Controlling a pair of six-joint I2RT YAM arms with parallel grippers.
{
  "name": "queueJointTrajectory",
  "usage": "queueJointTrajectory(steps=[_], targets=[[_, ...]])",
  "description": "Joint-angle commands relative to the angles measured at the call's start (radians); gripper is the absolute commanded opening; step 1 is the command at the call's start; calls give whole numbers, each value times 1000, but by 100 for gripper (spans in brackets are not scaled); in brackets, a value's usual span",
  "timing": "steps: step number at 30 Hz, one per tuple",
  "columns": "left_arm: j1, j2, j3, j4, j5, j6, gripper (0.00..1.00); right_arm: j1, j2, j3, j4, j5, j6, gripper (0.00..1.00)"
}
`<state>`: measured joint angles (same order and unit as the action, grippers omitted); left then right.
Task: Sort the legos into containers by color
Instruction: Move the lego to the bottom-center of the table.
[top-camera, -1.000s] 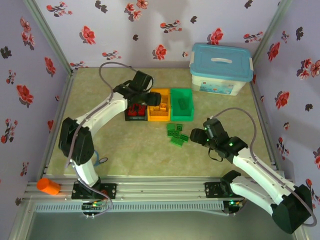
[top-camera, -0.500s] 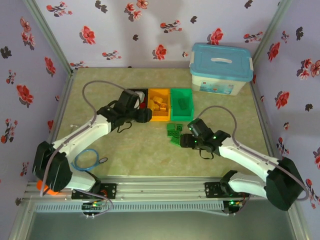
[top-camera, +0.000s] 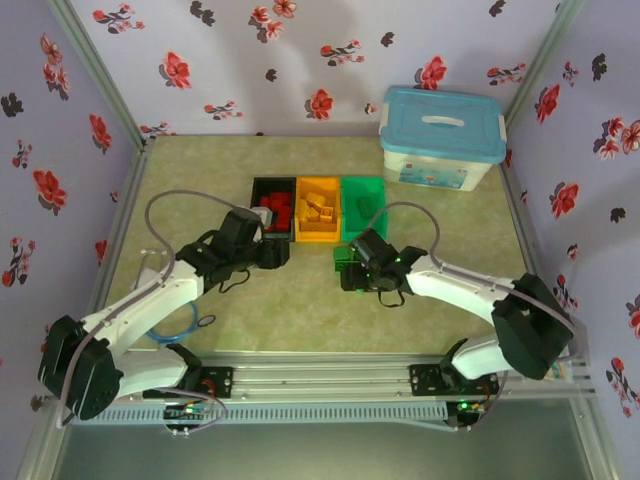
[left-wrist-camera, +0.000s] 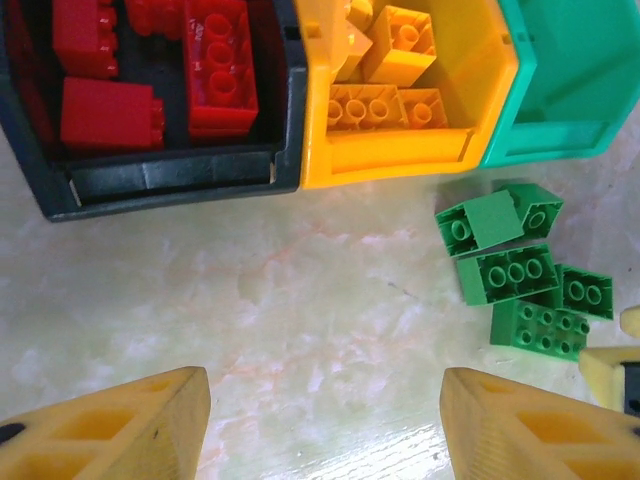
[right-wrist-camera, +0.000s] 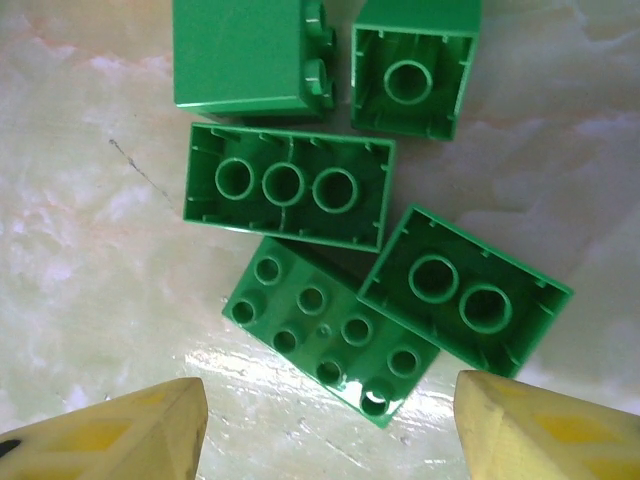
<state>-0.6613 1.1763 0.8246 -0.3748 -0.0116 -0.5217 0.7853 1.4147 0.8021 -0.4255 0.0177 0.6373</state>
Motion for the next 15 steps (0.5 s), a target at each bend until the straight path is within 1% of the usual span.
queueJointTrajectory(steps=[1,11,15], targets=[[-5,-39,-31,7,-33,-21,62,16,38,54,4,0,-27,66],[-3,-74,-72,5,-60,-29,62,92,155,102,-13,30,-20,63],[-4,-75,-77,7,-61,-32,62,138,184,114,-4,9,-1,62]])
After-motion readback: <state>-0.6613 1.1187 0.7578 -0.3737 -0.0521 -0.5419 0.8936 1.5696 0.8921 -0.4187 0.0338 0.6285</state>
